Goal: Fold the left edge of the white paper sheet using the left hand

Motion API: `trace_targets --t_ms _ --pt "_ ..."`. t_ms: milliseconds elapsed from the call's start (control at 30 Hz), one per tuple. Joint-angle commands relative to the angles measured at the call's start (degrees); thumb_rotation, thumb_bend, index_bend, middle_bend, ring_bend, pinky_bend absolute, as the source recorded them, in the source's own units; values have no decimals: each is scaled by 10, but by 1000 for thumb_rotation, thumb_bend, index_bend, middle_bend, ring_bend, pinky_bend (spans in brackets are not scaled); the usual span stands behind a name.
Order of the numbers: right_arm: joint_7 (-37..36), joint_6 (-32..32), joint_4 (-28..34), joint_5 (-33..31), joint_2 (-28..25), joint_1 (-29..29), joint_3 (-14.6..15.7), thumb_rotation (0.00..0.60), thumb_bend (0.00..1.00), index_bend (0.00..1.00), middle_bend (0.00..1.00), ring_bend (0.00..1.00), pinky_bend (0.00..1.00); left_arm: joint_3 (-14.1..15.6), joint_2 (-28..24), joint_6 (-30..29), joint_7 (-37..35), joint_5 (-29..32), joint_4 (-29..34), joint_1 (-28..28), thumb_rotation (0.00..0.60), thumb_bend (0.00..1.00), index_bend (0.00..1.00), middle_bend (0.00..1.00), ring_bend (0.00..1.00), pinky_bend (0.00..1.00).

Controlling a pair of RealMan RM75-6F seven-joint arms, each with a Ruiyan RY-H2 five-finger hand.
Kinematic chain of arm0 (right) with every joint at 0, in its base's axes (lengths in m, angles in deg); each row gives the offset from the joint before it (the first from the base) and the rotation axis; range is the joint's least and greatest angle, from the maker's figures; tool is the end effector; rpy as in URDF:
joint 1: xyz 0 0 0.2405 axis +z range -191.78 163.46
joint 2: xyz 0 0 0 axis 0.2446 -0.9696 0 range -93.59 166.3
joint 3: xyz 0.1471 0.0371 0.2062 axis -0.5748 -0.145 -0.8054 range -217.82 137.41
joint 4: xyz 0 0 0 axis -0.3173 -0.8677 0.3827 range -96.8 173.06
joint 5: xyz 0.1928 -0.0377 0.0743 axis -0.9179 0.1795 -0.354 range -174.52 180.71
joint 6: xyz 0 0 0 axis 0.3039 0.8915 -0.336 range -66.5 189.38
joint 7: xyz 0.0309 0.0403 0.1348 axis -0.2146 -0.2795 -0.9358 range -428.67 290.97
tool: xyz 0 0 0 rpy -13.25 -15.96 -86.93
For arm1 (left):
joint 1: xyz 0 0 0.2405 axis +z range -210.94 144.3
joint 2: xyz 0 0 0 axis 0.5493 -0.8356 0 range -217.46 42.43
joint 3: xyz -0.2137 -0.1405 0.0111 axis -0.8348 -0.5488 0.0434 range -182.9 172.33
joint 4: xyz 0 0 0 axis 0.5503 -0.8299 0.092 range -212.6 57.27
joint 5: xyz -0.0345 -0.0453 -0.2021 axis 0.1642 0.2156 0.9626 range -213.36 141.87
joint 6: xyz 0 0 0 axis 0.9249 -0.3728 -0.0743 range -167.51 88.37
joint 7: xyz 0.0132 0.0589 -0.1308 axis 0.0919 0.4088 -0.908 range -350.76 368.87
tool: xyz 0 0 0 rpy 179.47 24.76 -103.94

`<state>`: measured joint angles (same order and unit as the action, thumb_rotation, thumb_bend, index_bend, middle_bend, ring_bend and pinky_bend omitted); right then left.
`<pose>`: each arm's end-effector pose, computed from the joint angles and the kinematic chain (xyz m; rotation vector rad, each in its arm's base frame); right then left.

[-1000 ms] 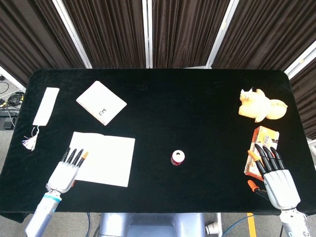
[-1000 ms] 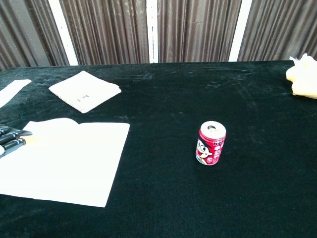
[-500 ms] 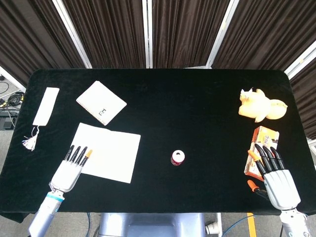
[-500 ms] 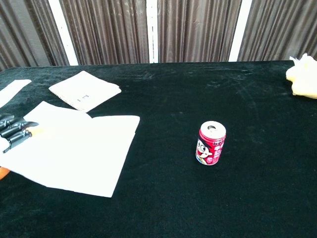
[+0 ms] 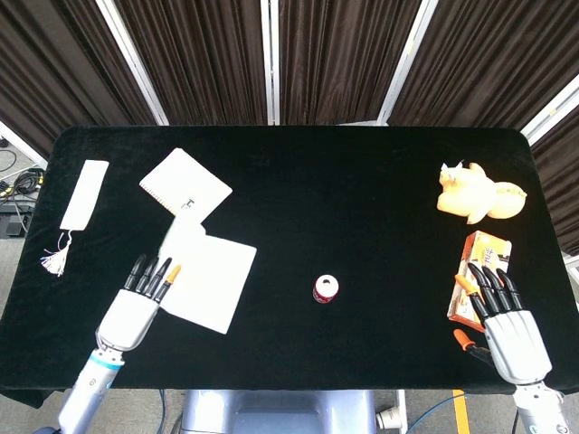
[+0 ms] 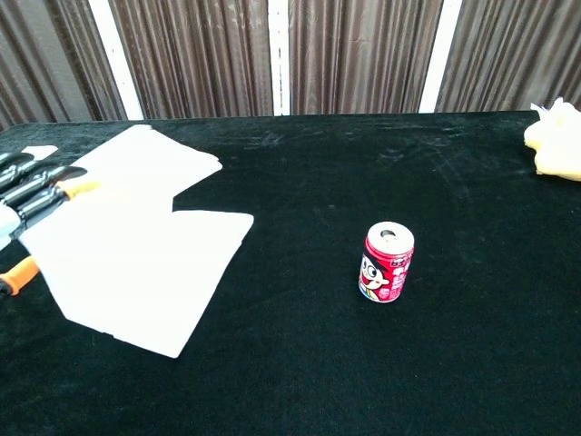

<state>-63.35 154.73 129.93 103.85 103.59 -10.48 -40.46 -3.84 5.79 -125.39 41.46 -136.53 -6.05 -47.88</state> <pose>-0.2733 -0.1600 0.1421 1.5348 -0.6975 1.0611 -0.2435 0.2033 0.0024 -1.7685 -0.2944 -0.8556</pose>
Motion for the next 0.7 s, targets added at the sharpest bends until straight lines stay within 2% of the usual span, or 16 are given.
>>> trace_targets --t_ms 33,400,600,700 --pt "-1 0 1 0 -1 0 0 600 99 119 0 0 18 1 1 -12 5 -21 15 -7 600 452 0 0 0 0" --pt "-1 0 1 1 -3 -1 0 600 98 119 0 0 17 16 -10 -42 5 -59 49 -2 600 427 0 0 0 0" --pt "0 -3 0 0 -4 0 1 600 98 119 0 0 17 24 -77 -21 -10 6 129 29 600 284 0 0 0 0" --pt "3 -5 0 0 -4 0 2 600 99 119 0 0 11 25 -118 -26 -30 42 172 48 600 269 0 0 0 0"
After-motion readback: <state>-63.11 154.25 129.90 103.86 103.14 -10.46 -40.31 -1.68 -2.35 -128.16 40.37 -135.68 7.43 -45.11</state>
